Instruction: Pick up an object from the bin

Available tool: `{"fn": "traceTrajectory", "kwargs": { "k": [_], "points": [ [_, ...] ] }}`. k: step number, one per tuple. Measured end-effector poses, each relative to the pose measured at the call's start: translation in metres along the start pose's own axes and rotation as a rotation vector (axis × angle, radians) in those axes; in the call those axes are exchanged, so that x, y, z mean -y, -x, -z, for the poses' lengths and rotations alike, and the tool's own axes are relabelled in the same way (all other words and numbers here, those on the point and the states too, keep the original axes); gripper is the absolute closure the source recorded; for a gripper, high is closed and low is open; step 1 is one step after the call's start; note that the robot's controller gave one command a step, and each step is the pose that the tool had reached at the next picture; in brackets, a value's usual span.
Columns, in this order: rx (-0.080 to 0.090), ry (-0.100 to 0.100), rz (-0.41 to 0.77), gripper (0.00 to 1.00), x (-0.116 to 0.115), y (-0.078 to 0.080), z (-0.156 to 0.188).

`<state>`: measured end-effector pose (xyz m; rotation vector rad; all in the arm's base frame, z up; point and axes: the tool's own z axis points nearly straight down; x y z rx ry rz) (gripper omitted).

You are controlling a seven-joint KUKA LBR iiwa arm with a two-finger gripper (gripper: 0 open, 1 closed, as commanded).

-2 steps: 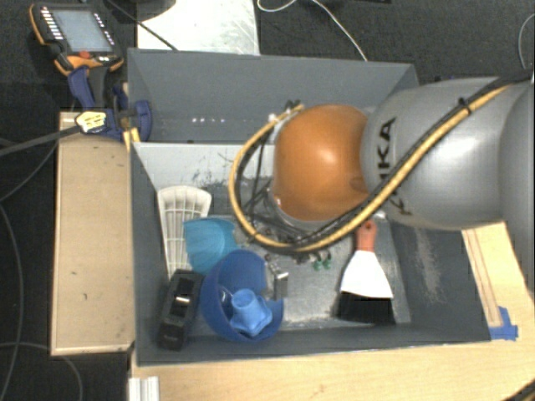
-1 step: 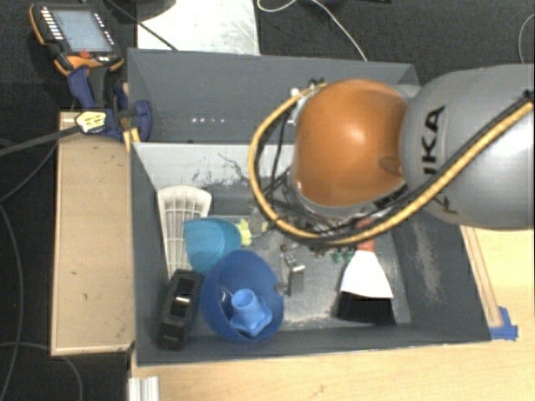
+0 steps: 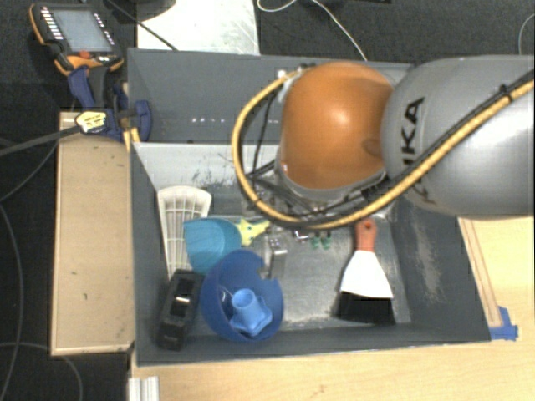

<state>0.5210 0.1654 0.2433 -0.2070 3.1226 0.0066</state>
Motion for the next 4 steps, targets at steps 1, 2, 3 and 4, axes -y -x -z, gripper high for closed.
{"fn": "traceTrajectory", "kwargs": {
  "k": [1, 2, 3, 4],
  "points": [
    [-0.005, 0.001, 0.354, 0.00, -0.028, 0.010, -0.064],
    [0.001, 0.001, 0.202, 0.00, 0.002, -0.029, -0.058],
    [0.003, 0.001, 0.599, 0.00, -0.025, -0.014, -0.129],
    [0.003, 0.001, 0.274, 0.00, 0.000, -0.041, -0.133]
  ]
}}
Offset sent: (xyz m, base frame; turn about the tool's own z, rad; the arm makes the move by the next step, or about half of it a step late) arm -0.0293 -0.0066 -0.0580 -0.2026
